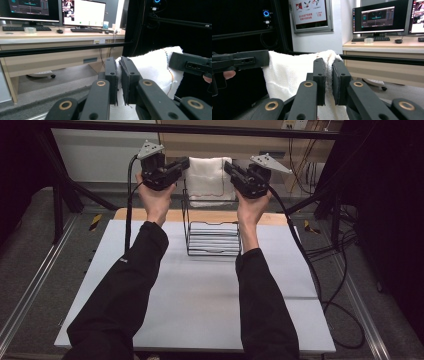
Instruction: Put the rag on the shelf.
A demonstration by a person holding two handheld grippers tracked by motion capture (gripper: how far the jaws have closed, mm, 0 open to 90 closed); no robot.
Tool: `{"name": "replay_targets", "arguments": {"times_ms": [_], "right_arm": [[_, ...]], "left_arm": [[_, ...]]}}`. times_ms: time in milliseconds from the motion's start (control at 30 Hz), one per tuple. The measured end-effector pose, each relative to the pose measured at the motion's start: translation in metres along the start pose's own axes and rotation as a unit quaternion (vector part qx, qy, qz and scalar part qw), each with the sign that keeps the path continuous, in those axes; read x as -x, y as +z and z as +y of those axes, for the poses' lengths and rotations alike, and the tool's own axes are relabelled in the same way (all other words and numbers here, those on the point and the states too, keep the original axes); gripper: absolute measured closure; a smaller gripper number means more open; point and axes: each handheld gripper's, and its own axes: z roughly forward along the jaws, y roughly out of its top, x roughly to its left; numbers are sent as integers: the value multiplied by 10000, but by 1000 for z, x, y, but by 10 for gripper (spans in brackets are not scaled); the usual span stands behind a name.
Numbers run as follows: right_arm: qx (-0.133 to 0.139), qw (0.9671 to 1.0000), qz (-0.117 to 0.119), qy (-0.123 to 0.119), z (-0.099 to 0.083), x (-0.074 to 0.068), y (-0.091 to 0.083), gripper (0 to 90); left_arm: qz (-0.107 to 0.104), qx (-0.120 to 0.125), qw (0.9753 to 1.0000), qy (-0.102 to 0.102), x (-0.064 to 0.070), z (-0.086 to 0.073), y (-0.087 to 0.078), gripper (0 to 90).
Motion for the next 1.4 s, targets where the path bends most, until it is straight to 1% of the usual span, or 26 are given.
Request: {"name": "replay_targets", "arguments": {"times_ms": [133, 300, 333, 433, 467, 600, 667, 767, 967, 1067, 1300, 1400], "right_arm": [[-49, 10000, -4, -8, -6, 1, -2, 827], [-142, 9999, 2, 17, -13, 2, -5, 826], [-167, 9999, 4, -34, -14, 2, -7, 825], [-204, 9998, 15, -56, -15, 1, -10, 825], [-219, 9997, 18, -52, -16, 1, -10, 825], [-237, 9997, -22, -44, -20, 1, -14, 824], [-252, 9997, -23, 2, -22, 3, -16, 824], [-269, 9996, -17, -40, -23, 3, -18, 824], [-312, 9995, -5, -25, -28, 3, -22, 822], [-333, 9994, 7, -15, -29, 4, -25, 822], [-334, 9994, 52, -105, -27, 4, -33, 820], [-365, 9992, 74, -135, -27, 4, -36, 819]], "left_arm": [[-42, -63, 10000, -1, 0, -6, 0, 835], [-76, -106, 9999, 59, 4, -12, -3, 835], [-86, -112, 9999, 57, 4, -14, -4, 835], [-128, -133, 9998, 42, 5, -17, -5, 835], [-130, -149, 9998, 67, 6, -17, -5, 835], [-164, -174, 9997, 87, 9, -21, -6, 835], [-183, -184, 9996, 84, 10, -23, -6, 835], [-202, -218, 9995, 85, 10, -26, -6, 835], [-238, -268, 9993, 77, 12, -31, -6, 835], [-287, -259, 9992, 92, 13, -32, -7, 835], [-396, -254, 9987, 192, 19, -31, -13, 834], [-409, -267, 9986, 225, 21, -32, -15, 834]]}}
